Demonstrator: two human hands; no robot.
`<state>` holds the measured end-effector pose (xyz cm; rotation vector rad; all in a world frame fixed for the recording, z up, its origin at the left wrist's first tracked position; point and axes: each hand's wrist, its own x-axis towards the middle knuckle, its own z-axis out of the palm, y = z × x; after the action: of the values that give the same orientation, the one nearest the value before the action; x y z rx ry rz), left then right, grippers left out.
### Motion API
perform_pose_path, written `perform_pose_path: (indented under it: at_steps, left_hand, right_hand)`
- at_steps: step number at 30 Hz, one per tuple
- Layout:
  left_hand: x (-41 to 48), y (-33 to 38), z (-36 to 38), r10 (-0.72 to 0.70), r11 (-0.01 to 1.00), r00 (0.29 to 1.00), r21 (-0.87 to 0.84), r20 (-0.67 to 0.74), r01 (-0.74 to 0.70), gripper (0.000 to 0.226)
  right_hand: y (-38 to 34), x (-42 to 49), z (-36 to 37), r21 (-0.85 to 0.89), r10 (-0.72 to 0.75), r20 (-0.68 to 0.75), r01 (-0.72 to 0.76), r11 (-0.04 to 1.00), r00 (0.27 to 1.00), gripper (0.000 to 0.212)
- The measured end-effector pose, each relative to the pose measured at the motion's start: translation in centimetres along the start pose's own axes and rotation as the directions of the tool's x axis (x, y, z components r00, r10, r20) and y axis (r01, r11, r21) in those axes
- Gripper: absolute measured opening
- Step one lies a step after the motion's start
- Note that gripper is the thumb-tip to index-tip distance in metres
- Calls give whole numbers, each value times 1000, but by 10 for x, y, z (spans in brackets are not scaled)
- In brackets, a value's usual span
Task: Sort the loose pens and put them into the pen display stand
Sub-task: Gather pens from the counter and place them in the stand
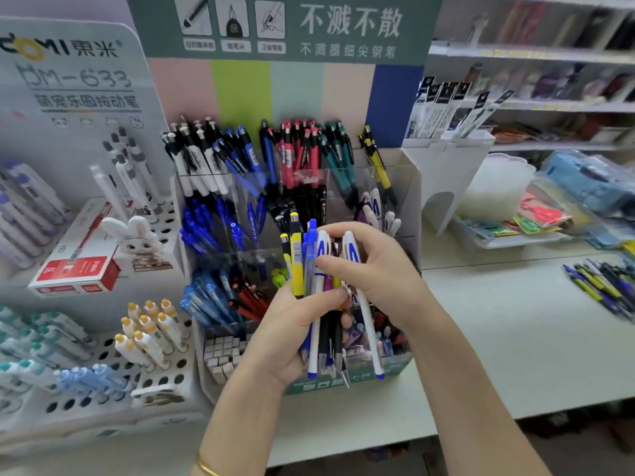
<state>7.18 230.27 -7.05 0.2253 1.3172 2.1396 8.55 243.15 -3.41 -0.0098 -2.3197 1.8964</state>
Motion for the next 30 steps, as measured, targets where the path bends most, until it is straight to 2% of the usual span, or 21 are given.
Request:
perform_pose_path:
  at_steps: [4, 8, 12, 14, 16, 18, 19, 21, 22, 25, 30]
  left_hand:
    - [4, -2, 4, -1, 1000, 1000, 2, 17, 1, 24]
    - [8, -5, 9, -15, 999, 1000, -33, -28, 14, 36]
    - [11, -8, 15, -56, 995, 998, -90, -33, 53, 40]
    - [12, -8, 18, -48, 994, 994, -98, -100, 38, 35]
    - [14, -9, 17, 4, 999, 982, -42, -189, -12, 36]
    - [19, -10, 12, 92, 994, 970, 71, -223, -78, 48]
    - [22, -10, 9, 128, 985, 964, 140, -231, -98, 44]
    - [26, -9, 9, 165, 971, 957, 211, -238, -115, 31]
    - [28, -7, 10, 168, 968, 959, 222, -229, -116, 33]
    - [32, -4, 17, 167, 965, 970, 229, -178, -124, 40]
    - [41, -5, 22, 180, 962, 973, 232, -142, -144, 25]
  right_hand:
    - [4, -7, -6, 185, 55, 16, -57, 981, 998, 24]
    - [10, -9, -14, 188, 68, 10, -68, 980, 998, 16]
    - [15, -10, -23, 277, 61, 39, -69, 958, 997, 12]
    - [16, -10, -26, 324, 22, 24, -28, 946, 999, 11]
    - [18, -7, -31, 318, 3, -70, 19, 948, 998, 10]
    - [19, -1, -40, 236, -17, -263, 82, 968, 965, 11]
    - [21, 3, -46, 169, -55, -371, 126, 977, 927, 12]
    - [23, 14, -59, -16, -205, -549, 235, 972, 811, 12]
    - [23, 18, -63, -136, -302, -593, 278, 951, 746, 16]
    - [19, 33, -65, -425, -554, -581, 358, 831, 597, 25]
    - [19, 58, -55, -540, -716, -441, 477, 694, 542, 29]
